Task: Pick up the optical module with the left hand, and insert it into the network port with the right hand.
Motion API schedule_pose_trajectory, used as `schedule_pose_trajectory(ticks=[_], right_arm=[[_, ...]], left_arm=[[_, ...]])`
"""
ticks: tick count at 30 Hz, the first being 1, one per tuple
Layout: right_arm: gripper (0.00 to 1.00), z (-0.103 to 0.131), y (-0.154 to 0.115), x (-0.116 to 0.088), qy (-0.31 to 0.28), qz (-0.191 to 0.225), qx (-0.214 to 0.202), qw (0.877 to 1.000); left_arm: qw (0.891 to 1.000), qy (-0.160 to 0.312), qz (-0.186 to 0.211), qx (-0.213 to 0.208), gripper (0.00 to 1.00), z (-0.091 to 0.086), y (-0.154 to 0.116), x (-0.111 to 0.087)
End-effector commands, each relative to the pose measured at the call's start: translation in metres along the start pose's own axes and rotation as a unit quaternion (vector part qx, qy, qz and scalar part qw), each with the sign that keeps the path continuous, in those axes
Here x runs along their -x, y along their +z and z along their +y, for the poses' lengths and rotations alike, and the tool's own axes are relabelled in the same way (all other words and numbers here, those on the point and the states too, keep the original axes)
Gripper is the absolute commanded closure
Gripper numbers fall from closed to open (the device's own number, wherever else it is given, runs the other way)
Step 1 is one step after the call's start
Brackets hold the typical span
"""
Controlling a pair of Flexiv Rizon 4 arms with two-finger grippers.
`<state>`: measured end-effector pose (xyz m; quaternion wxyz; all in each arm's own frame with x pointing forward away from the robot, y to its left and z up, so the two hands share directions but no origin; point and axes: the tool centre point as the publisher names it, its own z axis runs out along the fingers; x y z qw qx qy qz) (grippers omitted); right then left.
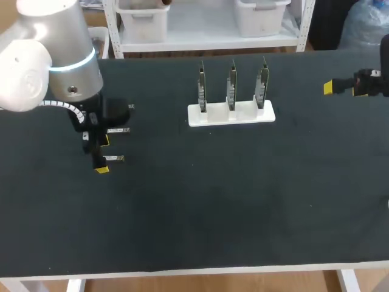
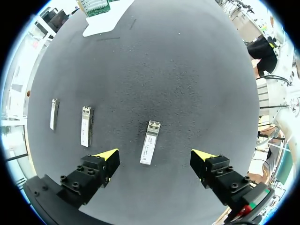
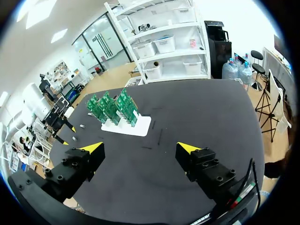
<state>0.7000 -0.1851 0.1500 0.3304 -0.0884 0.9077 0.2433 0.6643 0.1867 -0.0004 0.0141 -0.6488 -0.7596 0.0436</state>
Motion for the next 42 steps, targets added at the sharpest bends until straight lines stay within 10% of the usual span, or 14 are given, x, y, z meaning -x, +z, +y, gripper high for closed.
schedule_pose_trajectory(ticks=[1, 42], right_arm=[[0.0, 0.0, 0.0, 0.0, 0.0, 0.0, 0.0, 1.0], [0.0, 0.0, 0.0, 0.0, 0.0, 0.0, 0.0, 1.0]], left_arm=[[1.0, 0.001, 0.001, -0.002, 0.0, 0.0025, 0.0001, 0.0008], [1.0, 0.018, -0.005, 0.003, 0.0, 0.0008, 0.0017, -0.001]])
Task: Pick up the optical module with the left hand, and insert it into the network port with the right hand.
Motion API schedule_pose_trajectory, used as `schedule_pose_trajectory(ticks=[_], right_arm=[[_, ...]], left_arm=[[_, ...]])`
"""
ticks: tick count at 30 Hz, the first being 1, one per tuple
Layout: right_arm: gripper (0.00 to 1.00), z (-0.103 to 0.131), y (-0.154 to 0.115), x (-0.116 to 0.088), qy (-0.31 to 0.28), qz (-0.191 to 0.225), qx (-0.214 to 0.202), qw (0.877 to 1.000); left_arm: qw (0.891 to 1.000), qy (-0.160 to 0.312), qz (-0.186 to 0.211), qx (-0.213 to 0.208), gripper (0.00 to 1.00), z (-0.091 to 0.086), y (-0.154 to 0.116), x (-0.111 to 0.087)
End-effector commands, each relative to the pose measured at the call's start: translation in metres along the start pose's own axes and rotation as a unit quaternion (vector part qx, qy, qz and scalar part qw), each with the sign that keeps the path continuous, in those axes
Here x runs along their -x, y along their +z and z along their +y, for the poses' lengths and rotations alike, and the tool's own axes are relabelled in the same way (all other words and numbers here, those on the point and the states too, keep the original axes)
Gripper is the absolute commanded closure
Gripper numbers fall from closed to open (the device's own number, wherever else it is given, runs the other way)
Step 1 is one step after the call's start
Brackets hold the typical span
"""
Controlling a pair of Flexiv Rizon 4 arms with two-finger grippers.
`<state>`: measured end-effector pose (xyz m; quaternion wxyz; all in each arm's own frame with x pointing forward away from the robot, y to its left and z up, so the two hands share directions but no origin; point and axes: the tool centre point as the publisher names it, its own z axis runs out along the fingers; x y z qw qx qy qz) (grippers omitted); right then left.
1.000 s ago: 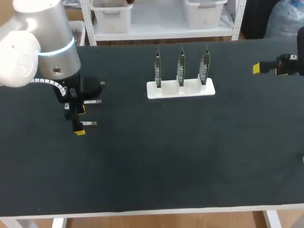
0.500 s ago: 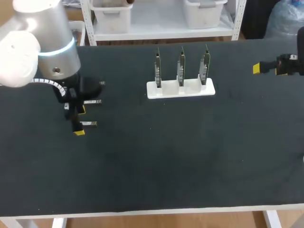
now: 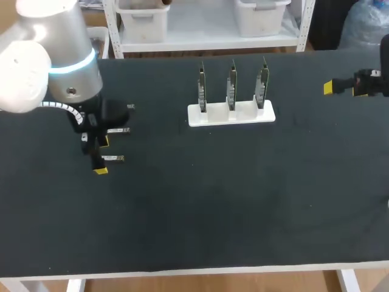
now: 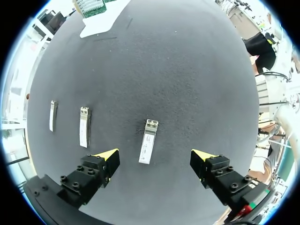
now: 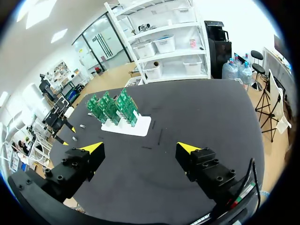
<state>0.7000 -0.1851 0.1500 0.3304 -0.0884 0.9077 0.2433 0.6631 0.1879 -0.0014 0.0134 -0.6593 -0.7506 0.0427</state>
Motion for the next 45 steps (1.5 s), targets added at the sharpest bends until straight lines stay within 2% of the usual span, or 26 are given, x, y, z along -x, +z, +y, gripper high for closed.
schedule_pose_trajectory(ticks=[1, 16, 18, 45], right_arm=[[0.0, 0.0, 0.0, 0.0, 0.0, 0.0, 0.0, 1.0], [0.0, 0.0, 0.0, 0.0, 0.0, 0.0, 0.0, 1.0], [0.0, 0.0, 0.0, 0.0, 0.0, 0.0, 0.0, 1.0], [0.0, 0.0, 0.0, 0.0, 0.0, 0.0, 0.0, 1.0]], left_arm=[[1.0, 0.006, -0.008, 0.003, 0.0, 0.002, 0.0005, 0.0009], [1.0, 0.008, -0.007, -0.003, 0.0, 0.0023, 0.0056, 0.001], [1.0, 0.013, 0.006, -0.006, 0.0, 0.0024, 0.0057, 0.0015], [1.0, 0.013, 0.006, -0.006, 0.0, 0.0024, 0.0057, 0.0015]])
